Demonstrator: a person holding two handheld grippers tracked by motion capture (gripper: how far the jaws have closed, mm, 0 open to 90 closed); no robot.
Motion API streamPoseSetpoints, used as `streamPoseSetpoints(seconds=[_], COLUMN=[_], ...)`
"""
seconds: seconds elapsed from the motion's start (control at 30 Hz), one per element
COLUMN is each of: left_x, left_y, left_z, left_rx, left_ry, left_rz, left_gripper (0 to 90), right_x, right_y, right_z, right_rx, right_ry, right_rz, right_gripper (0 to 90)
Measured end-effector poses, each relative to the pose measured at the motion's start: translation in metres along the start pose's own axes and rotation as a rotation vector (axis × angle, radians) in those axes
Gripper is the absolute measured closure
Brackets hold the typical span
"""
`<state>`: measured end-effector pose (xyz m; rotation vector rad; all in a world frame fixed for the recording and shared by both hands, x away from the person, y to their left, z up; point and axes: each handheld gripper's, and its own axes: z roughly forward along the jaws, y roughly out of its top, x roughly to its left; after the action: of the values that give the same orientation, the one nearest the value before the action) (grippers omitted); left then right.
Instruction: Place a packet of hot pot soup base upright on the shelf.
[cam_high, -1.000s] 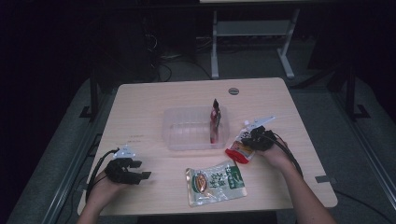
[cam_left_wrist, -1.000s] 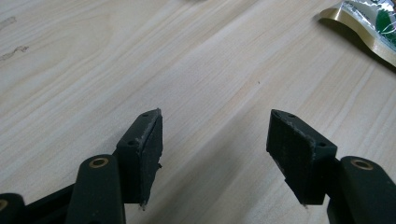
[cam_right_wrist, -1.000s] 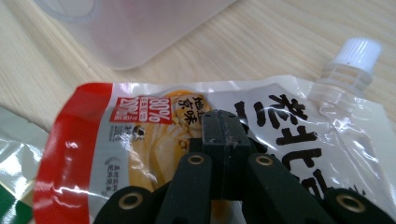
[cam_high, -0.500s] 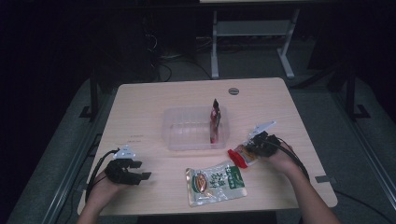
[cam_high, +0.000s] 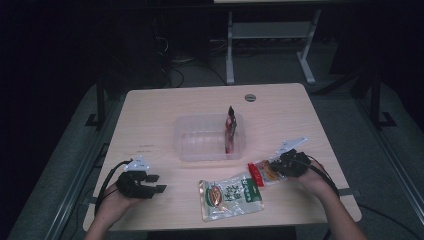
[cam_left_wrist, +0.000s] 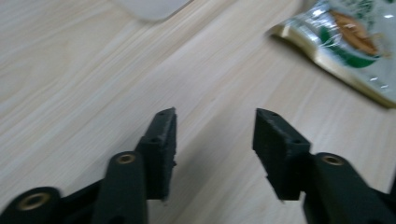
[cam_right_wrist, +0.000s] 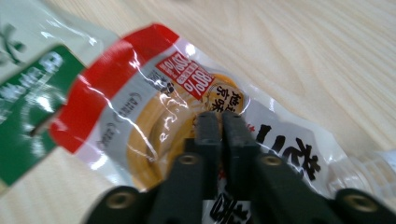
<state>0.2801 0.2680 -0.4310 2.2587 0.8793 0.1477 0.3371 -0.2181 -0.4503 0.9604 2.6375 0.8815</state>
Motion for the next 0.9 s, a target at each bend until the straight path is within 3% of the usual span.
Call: streamPoseSetpoints(seconds=[0.13,0.17,0.27,0.3,0.47,0.6,0.7,0.87,0.9], left_x=[-0.007,-0.009,-0.018,-0.021,-0.036,-0.041,-0.052,-0.064,-0.069], left_y=[0.006,0.008,0.017,0.020,0.042,0.055,0.073,0.090,0.099], left_z=[0.002,0.003,0.008,0.010,0.023,0.032,0.046,0.060,0.068], left_rx=[-0.015,-0.018,-0.021,-0.024,-0.034,-0.028,-0.041,-0.056,-0.055], left_ry=[-0.036,-0.056,-0.113,-0.126,-0.150,-0.151,-0.178,-0.214,-0.227], left_rz=[0.018,0.024,0.023,0.033,0.076,0.106,0.131,0.148,0.184], left_gripper=[60.8,68.0,74.7,80.4,89.6,89.7,89.7,89.7,89.6], right_x=[0.002,0.004,0.007,0.008,0.010,0.010,0.008,0.006,0.002], right_y=[-0.006,-0.012,-0.017,-0.022,-0.033,-0.038,-0.038,-0.038,-0.040], right_z=[-0.011,-0.018,-0.024,-0.031,-0.042,-0.046,-0.048,-0.050,-0.051], right_rx=[-0.036,-0.055,-0.078,-0.104,-0.151,-0.137,-0.136,-0.134,-0.131], right_ry=[0.017,0.026,0.038,0.034,0.000,0.000,-0.007,-0.010,-0.010], right_rz=[0.035,0.050,0.083,0.107,0.149,0.166,0.181,0.197,0.201], right_gripper=[73.9,69.8,64.9,60.3,51.1,49.5,45.2,40.6,38.9])
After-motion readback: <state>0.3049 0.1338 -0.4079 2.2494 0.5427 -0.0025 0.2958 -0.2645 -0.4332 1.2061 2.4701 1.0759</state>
